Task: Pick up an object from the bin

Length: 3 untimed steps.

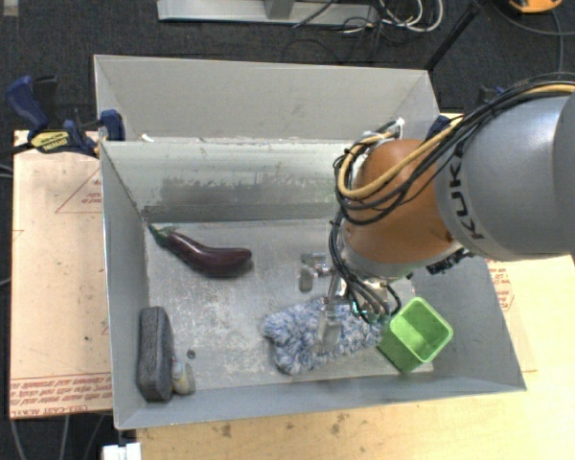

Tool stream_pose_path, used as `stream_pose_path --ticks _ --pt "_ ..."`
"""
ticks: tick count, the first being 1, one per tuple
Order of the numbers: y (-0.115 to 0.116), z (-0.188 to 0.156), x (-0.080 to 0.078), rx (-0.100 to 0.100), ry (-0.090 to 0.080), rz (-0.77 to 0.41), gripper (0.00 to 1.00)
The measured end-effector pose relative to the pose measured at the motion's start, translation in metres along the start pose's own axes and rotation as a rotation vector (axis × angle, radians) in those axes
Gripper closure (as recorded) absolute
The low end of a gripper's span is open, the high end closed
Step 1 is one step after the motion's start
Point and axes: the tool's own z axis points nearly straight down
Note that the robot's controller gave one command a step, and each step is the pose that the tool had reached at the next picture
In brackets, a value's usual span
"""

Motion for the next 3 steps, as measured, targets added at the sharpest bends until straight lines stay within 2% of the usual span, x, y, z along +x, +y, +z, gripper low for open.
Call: stream_pose_path --ticks 1,2,3 --pt "-0.011 0.057 -0.019 -0.001 -0.001 0.094 1.0" --pt "-0.011 0.057 -0.019 -0.001 -0.001 0.094 1.0" --pt "-0.021 -0.019 -0.023 0.0 -0.002 0.074 1.0"
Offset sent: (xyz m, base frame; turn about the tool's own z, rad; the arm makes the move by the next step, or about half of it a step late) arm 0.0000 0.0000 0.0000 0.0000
